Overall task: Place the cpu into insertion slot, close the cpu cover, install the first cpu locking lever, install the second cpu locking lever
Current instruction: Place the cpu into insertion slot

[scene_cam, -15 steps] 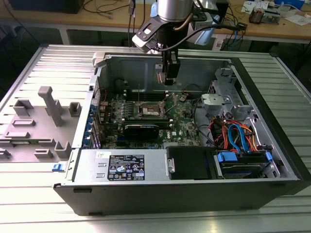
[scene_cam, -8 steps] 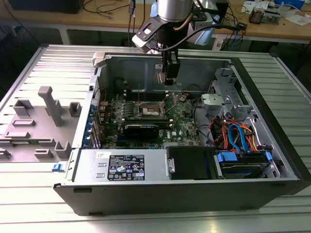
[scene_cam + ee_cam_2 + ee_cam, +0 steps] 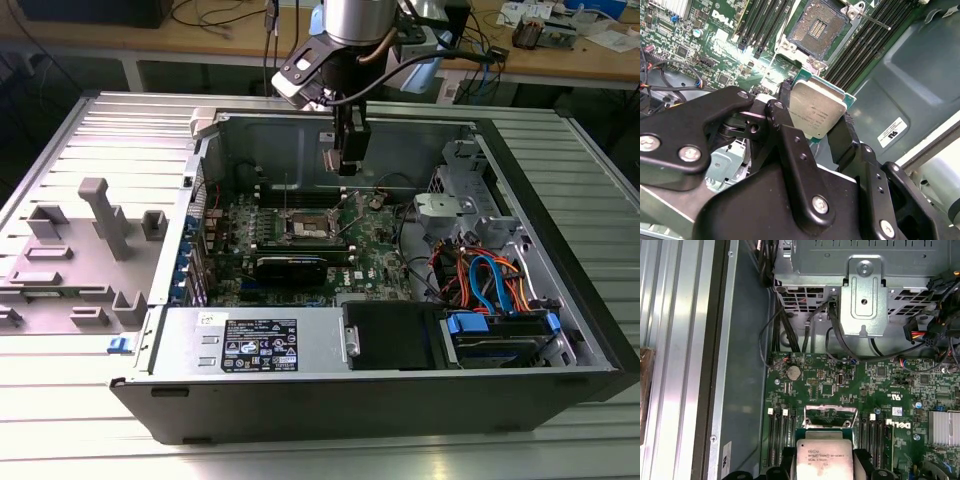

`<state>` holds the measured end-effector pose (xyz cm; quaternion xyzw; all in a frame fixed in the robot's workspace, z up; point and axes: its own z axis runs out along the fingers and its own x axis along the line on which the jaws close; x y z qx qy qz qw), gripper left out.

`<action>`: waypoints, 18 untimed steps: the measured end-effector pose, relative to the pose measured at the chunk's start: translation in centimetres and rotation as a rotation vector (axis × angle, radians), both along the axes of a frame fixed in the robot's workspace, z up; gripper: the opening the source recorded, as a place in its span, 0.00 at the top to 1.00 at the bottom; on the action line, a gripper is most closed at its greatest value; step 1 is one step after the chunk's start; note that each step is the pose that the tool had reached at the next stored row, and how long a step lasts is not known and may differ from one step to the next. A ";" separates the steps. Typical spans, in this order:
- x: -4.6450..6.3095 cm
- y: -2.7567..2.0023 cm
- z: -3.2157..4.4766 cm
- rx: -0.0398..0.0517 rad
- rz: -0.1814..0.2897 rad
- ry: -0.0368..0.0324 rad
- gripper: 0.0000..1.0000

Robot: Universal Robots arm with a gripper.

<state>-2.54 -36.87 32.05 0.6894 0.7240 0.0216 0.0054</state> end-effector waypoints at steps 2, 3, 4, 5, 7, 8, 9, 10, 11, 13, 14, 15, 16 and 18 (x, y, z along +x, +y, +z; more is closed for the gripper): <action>0.0 0.00 -0.10 -0.0001 -0.007 0.0000 0.46; 0.0 0.00 -0.16 -0.0001 -0.010 0.0000 0.46; 0.0 0.00 -0.21 -0.0002 -0.012 0.0000 0.46; 0.0 0.00 -0.32 -0.0002 -0.015 0.0000 0.46; 0.0 0.00 -0.46 -0.0004 -0.021 0.0002 0.46; 0.0 0.00 -0.46 -0.0005 -0.021 0.0003 0.46; 0.0 0.00 -0.46 -0.0005 -0.022 0.0003 0.46; 0.0 0.00 -0.47 -0.0003 -0.022 0.0002 0.46; 0.0 0.00 -0.47 -0.0003 -0.022 0.0002 0.46; 0.0 0.00 -0.49 -0.0003 -0.022 0.0002 0.46; 0.0 0.00 -0.51 -0.0003 -0.022 0.0001 0.46; 0.0 0.00 -0.54 -0.0002 -0.022 0.0001 0.46; 0.0 0.00 -0.57 -0.0002 -0.022 0.0001 0.46; 0.0 0.00 -0.63 -0.0004 -0.022 0.0001 0.46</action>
